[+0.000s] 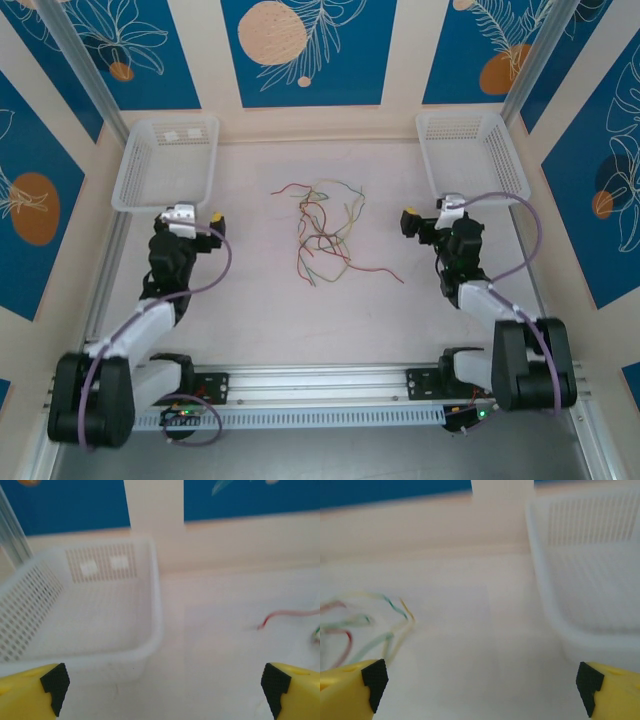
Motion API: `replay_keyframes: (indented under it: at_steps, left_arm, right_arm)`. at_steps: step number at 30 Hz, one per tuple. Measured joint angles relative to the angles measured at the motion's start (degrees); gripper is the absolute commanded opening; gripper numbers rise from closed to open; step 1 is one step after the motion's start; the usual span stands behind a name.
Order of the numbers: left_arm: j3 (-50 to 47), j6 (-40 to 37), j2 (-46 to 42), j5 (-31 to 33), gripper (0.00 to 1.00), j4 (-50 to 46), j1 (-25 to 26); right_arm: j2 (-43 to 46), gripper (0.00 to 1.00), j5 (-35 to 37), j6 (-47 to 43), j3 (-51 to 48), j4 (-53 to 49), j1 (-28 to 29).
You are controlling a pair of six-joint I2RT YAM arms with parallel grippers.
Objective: Untangle the cables
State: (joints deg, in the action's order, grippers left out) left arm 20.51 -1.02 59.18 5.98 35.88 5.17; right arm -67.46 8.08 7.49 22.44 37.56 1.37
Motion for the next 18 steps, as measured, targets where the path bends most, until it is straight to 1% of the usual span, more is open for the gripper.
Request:
replay_keyframes:
  at_steps: [3,5,6,8,10,12,13,15,16,18]
  left_arm:
    - [0.15,0.52,-1.49,1.29,1.00,-1.55,0.02]
    - [0.55,1.90,-1.07,1.70,0.99,-5.88,0.09]
    - [0.68,3.21,-1.68,1.49,0.97,-8.57,0.11]
    - [2.86,7.15,-3.58,0.26,0.90,-15.74,0.20]
    - [9.53,11.28,-4.02,-1.57,0.88,-23.71,1.73]
    - [17.77,13.79,-2.67,-1.62,0.84,-29.31,6.62]
    - [22.60,14.73,-1.31,-1.29,0.82,-31.58,11.13]
    - [28.92,16.37,1.86,-1.42,0.82,-33.86,18.64]
    - [31.39,17.33,3.96,-1.57,0.80,-34.75,22.23]
    - [33.88,18.75,8.26,-2.03,0.79,-36.15,26.97]
  right_arm:
    - [0.98,1.00,-0.42,0.61,-0.59,-0.94,-0.55]
    - [0.98,1.00,-0.46,1.51,-0.61,-2.89,-0.70]
    - [1.53,0.99,-0.63,2.40,-0.42,-4.70,-0.74]
    - [3.72,0.94,-1.20,5.81,1.68,-11.89,-0.68]
    - [5.01,0.88,-2.99,10.73,7.98,-21.22,-0.07]
    - [3.93,0.86,-4.92,14.51,15.65,-27.12,2.62]
    - [2.67,0.85,-5.53,15.93,19.54,-29.59,5.20]
    - [-0.87,0.84,-6.14,18.27,26.12,-33.92,11.52]
    - [-3.23,0.83,-6.16,19.76,29.09,-36.26,14.71]
    - [-7.96,0.80,-6.91,22.93,32.94,-40.15,19.02]
